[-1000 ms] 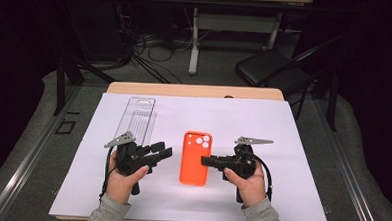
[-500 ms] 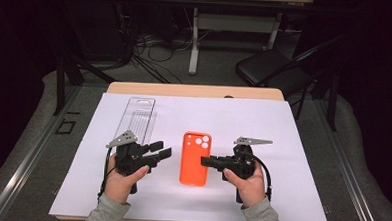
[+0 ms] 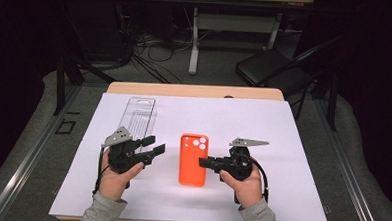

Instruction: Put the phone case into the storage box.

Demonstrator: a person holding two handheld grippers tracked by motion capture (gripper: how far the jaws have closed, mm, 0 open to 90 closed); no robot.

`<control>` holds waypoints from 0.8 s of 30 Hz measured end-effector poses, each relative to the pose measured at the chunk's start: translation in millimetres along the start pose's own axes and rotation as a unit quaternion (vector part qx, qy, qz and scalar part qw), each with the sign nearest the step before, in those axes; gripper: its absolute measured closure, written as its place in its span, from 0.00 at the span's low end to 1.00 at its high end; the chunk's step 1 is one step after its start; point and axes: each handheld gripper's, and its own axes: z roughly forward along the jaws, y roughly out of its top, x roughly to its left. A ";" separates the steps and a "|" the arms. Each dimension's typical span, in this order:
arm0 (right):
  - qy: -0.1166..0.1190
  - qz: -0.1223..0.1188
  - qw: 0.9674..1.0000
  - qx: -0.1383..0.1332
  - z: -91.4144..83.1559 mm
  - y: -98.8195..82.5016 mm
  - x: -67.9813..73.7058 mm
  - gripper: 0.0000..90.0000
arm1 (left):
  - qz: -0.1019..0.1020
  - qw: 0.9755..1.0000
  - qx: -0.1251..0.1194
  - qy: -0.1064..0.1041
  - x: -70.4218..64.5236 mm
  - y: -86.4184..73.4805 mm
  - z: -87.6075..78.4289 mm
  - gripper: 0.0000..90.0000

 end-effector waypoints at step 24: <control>-0.026 -0.027 0.999 0.011 11.7 -4.3 14.2 0.90 | 0.133 0.989 0.038 0.057 -37.8 15.9 -6.1 0.46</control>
